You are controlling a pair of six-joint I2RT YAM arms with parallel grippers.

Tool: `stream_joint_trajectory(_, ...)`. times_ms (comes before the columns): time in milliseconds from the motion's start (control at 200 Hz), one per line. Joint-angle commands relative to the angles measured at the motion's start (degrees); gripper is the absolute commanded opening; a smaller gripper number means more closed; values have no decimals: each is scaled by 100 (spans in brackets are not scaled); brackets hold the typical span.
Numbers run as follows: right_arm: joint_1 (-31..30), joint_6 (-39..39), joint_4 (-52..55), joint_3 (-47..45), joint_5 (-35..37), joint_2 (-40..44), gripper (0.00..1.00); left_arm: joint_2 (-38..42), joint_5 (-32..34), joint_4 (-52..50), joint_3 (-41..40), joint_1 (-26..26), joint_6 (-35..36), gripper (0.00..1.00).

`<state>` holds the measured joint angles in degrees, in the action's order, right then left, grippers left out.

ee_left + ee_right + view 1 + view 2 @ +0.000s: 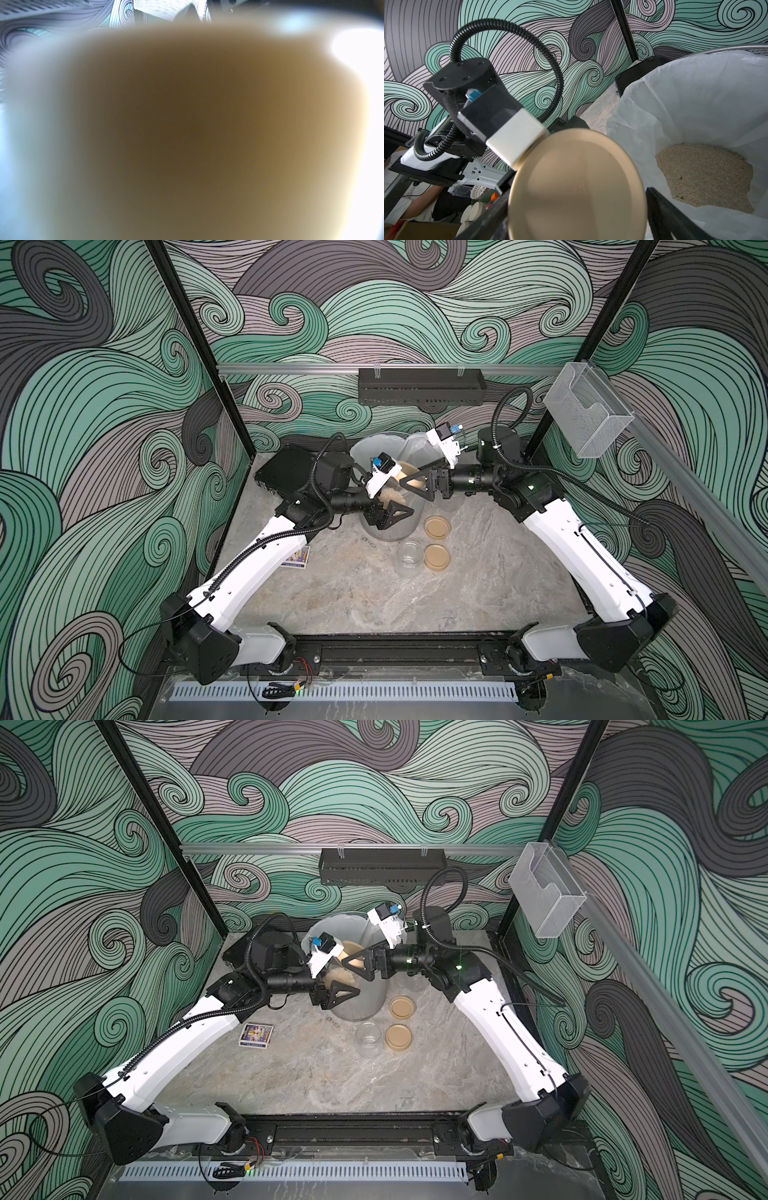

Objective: Empty moldy rice from jars
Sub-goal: Unscrew the lid from the jar.

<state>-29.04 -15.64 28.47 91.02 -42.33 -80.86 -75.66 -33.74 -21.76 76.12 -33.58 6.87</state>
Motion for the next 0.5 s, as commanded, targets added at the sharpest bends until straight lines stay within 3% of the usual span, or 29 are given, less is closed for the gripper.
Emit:
stream_joint_trajectory(0, -8, -45, -111, 239, 4, -75, 88, 61, -343, 486, 99, -61, -37, 34)
stream_joint_trajectory(160, -9, 6, -130, 289, -105, -156, 77, 120, -445, 602, 101, -61, -198, 34)
stream_joint_trajectory(305, -6, 524, 90, 334, -464, -167, 73, 159, -651, 567, 225, -52, -332, 34)
stream_joint_trajectory(495, 44, 1287, 129, 386, -1476, -135, 76, -8, -1873, 666, 410, 109, -865, 34)
